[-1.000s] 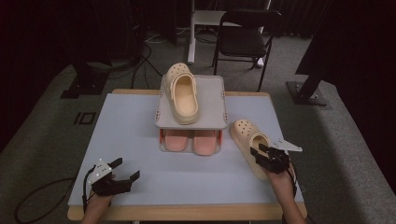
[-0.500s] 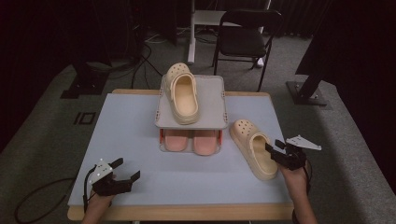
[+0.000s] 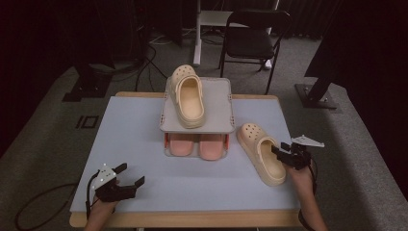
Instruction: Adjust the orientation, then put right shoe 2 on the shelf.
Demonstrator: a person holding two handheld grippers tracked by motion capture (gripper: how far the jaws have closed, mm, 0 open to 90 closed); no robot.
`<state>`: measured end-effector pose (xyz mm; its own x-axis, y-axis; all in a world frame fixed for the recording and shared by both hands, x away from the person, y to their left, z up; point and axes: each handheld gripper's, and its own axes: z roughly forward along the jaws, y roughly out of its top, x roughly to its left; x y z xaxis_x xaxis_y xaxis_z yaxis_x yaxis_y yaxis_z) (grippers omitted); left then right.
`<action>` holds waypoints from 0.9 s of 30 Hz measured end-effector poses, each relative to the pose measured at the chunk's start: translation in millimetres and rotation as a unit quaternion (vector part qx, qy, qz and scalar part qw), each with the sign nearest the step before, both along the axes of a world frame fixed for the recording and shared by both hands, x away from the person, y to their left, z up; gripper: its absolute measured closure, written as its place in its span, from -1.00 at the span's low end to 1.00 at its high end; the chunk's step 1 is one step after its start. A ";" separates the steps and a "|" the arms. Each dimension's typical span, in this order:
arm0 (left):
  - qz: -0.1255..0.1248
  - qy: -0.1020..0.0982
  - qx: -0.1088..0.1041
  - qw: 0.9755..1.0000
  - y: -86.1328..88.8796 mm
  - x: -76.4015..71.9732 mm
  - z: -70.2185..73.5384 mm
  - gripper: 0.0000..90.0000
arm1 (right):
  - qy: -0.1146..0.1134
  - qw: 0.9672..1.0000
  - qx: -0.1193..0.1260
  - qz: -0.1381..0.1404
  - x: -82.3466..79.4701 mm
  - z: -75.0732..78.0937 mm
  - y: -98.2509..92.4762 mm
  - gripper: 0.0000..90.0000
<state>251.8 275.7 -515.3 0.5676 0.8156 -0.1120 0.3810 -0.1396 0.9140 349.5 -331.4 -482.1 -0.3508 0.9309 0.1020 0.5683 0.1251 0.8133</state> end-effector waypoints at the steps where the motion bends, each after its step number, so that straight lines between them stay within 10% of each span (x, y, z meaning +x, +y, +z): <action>1: 0.000 0.000 0.000 1.000 0.1 0.0 -0.1 -0.84 | 0.003 1.000 0.000 0.005 1.8 -0.7 0.5 0.14; 12: 0.001 0.001 0.001 1.000 0.1 -0.3 -0.4 -0.84 | 0.021 0.999 -0.023 0.016 15.1 -7.6 9.8 0.62; 27: 0.002 0.001 -0.005 1.000 0.0 0.0 0.0 -0.84 | 0.023 1.000 0.000 0.006 13.1 14.8 8.3 0.68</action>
<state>251.8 275.7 -515.3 0.5642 0.8167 -0.1215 0.3832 -0.1286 0.9147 362.6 -323.0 -467.2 -0.3561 0.9270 0.1175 0.6031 0.1320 0.7867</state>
